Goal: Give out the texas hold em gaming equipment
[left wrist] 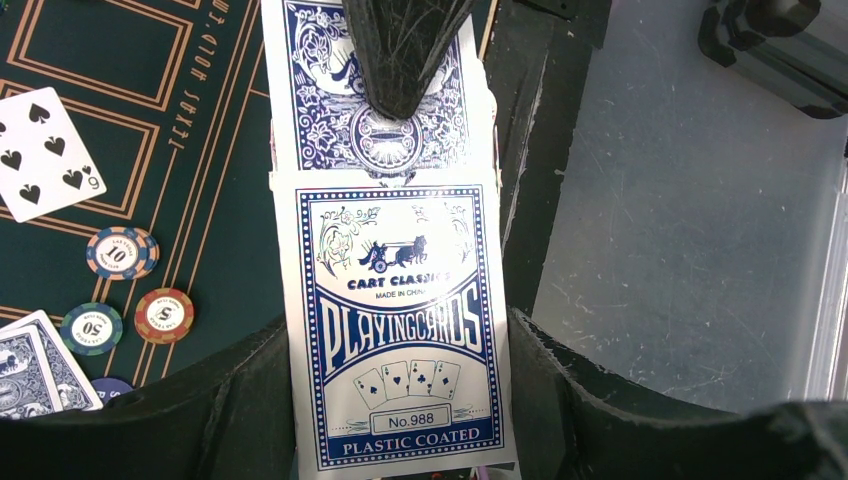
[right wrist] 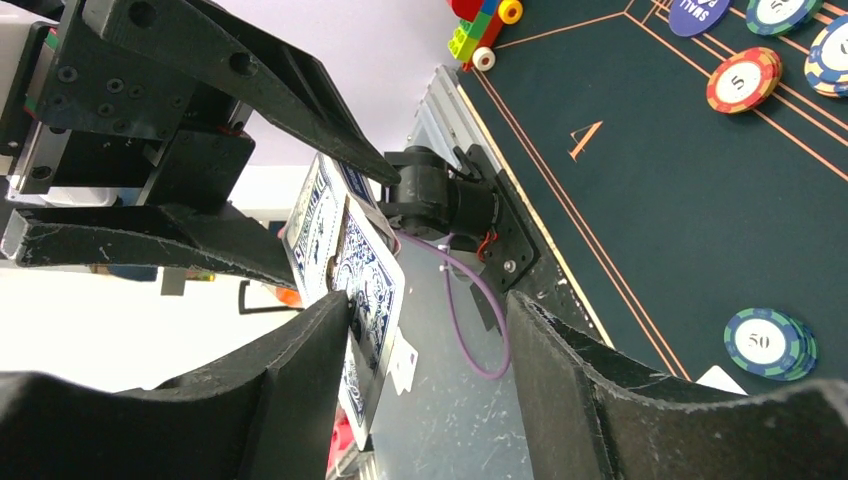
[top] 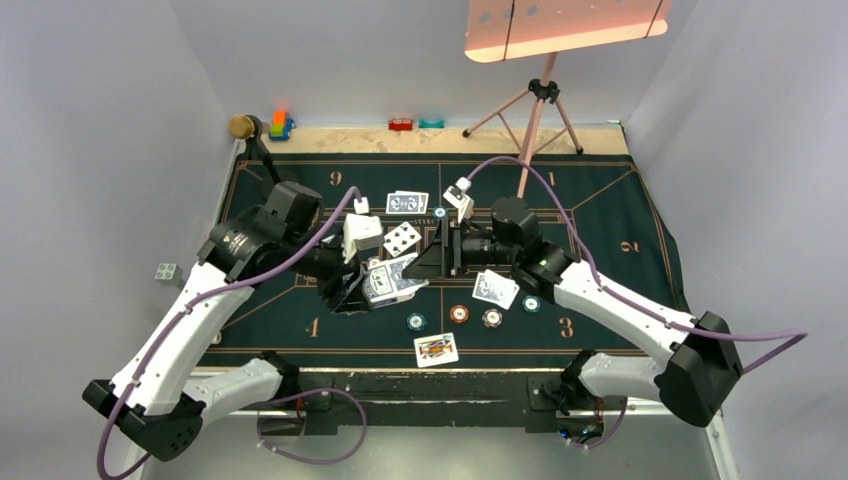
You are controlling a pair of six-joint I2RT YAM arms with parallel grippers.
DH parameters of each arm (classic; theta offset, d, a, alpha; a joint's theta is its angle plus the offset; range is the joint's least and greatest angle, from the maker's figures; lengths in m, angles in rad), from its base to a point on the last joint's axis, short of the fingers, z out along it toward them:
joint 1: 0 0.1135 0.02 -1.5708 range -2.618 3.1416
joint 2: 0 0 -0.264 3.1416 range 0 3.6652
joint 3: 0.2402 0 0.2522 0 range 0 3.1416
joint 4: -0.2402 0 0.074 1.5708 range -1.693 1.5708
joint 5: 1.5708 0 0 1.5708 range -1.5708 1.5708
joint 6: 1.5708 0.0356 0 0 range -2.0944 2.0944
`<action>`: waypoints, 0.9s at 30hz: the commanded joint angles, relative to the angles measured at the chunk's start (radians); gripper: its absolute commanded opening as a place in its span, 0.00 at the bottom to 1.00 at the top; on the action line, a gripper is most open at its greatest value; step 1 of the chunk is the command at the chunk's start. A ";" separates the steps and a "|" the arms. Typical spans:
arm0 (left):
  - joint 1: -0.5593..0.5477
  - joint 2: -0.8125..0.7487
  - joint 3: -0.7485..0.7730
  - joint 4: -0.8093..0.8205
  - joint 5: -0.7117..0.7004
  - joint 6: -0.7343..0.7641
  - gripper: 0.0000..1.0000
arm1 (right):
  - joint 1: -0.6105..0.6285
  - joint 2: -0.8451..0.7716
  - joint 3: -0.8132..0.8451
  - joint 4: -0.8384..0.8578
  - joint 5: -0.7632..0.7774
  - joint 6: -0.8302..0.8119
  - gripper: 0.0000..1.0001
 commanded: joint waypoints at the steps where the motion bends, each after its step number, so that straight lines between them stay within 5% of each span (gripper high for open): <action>1: 0.006 -0.019 0.045 0.031 0.055 -0.014 0.00 | -0.022 -0.044 0.001 -0.047 0.034 -0.039 0.60; 27: 0.007 -0.037 0.023 0.035 0.053 -0.014 0.00 | -0.069 -0.150 0.123 -0.244 0.126 -0.144 0.18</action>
